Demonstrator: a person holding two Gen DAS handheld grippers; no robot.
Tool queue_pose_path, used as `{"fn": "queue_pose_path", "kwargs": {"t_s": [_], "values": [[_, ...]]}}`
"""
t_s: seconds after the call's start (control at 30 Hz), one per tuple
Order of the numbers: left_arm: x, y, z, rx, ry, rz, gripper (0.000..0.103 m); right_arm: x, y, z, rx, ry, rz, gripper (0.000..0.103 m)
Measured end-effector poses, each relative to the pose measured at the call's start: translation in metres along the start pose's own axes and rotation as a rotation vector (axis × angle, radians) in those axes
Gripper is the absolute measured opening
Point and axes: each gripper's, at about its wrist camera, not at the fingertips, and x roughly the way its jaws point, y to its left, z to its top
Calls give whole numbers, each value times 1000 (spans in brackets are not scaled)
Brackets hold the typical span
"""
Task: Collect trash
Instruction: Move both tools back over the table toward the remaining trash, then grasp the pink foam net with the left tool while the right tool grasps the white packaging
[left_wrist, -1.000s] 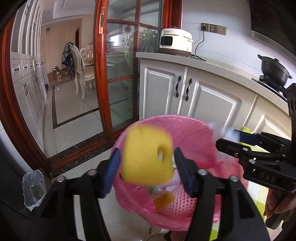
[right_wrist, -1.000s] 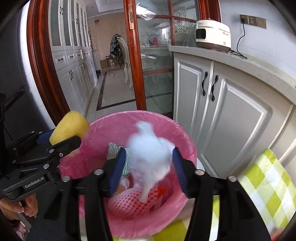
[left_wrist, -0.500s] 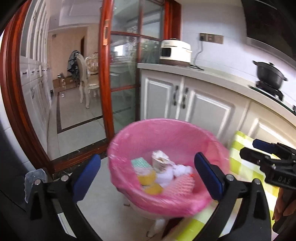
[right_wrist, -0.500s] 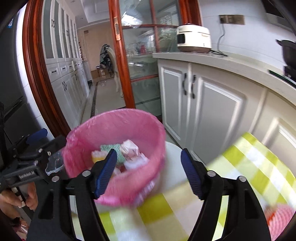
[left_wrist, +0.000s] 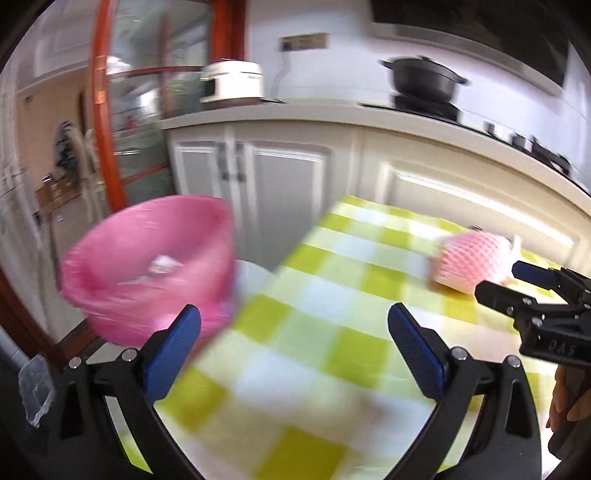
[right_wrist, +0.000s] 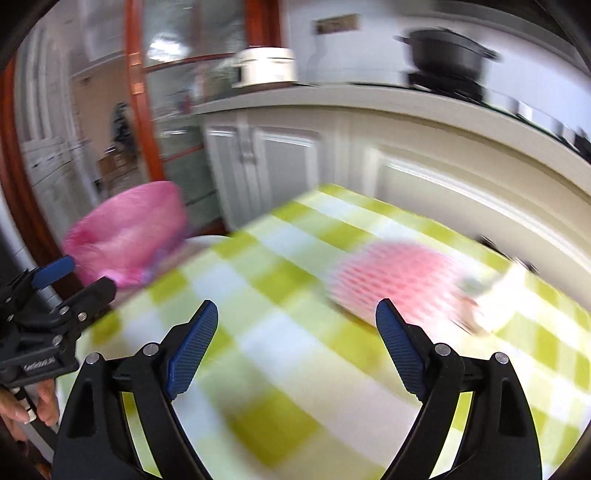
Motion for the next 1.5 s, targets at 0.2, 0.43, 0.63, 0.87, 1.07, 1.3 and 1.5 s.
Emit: {"fn": "queue_pose_path", "kwargs": {"t_s": [0.2,0.43,0.63,0.87,1.07,1.3,1.5], "values": [[23,-57,-4,36,12,-56,98,-2,-63,-17,89,9,-126,82],[35,-78,-3,40,15,-80,98,17,-129,-5,263,1,-227,82],[43,-68,0,40,15,-62,98,53,-150,25,373,3,-304,82],[51,-50,4,13,16,-66,98,96,-146,39,350,93,-428,82],[56,-43,11,-5,16,-76,98,108,-152,26,346,162,-435,82],[63,-59,20,2,24,-97,98,93,-160,8,339,187,-366,53],[72,-100,24,49,58,-157,98,62,-167,-7,337,156,-319,51]]}}
